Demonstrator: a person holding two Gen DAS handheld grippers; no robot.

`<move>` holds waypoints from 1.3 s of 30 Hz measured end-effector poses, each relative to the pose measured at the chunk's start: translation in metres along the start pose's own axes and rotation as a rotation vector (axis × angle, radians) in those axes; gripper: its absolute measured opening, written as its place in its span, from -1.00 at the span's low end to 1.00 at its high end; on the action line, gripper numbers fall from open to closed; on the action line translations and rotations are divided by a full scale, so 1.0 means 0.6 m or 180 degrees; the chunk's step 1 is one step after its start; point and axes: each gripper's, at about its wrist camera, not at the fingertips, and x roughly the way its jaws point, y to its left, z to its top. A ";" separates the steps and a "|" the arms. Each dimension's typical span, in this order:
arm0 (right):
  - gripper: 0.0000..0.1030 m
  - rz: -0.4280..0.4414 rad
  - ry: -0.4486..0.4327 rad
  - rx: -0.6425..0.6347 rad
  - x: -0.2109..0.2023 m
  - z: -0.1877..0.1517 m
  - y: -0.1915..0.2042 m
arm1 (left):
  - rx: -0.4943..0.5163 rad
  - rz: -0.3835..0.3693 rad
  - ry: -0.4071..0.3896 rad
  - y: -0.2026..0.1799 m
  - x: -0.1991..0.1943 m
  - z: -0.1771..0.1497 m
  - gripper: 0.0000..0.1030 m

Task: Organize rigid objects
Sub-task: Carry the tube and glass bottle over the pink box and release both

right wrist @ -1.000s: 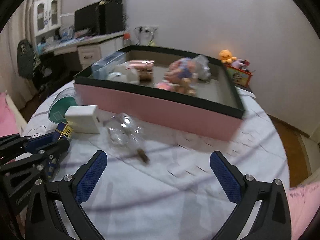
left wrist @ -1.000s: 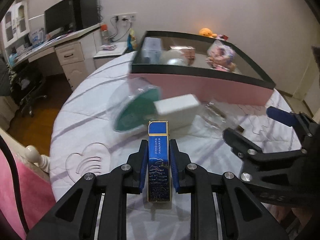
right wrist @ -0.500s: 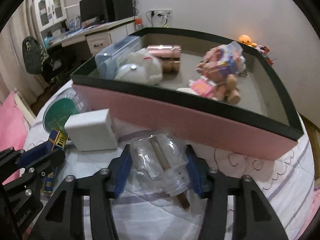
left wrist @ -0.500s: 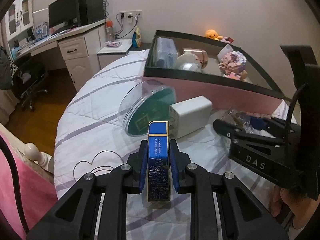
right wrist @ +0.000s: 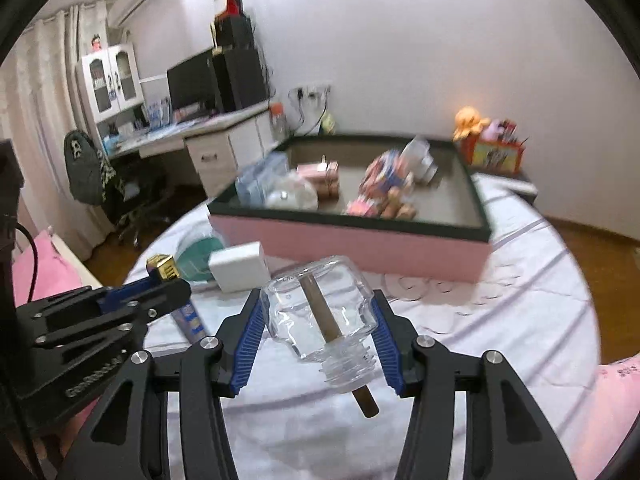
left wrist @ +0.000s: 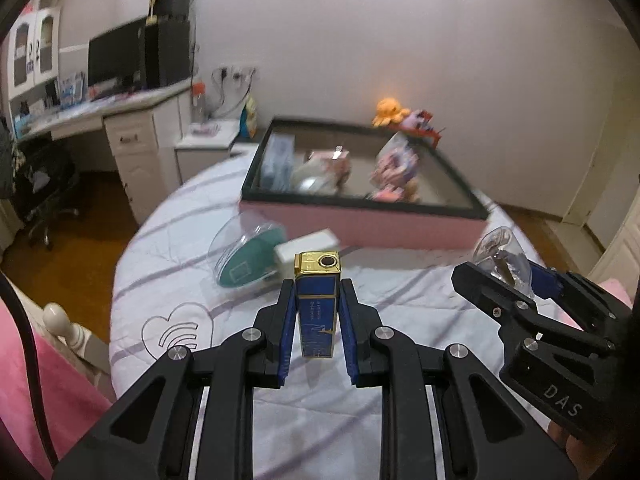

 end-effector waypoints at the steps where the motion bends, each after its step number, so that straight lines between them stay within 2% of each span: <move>1: 0.03 -0.0036 -0.0082 -0.0013 -0.016 0.002 0.001 | 0.0017 -0.0019 -0.0069 -0.009 -0.014 0.002 -0.60; 10: 0.03 -0.0216 -0.0702 -0.0116 -0.158 0.023 0.022 | 0.0312 0.0054 -0.0735 -0.080 -0.161 0.017 -0.60; 23: 0.03 -0.0441 -0.1278 -0.0218 -0.269 0.052 0.055 | 0.0449 0.0131 -0.1332 -0.118 -0.266 0.045 -0.60; 31: 0.03 -0.0498 -0.1476 -0.0243 -0.279 0.077 0.064 | 0.0519 0.0200 -0.1497 -0.127 -0.259 0.072 -0.60; 39: 0.03 -0.0494 -0.1457 -0.0249 -0.233 0.107 0.059 | 0.0547 0.0317 -0.1484 -0.122 -0.192 0.123 -0.60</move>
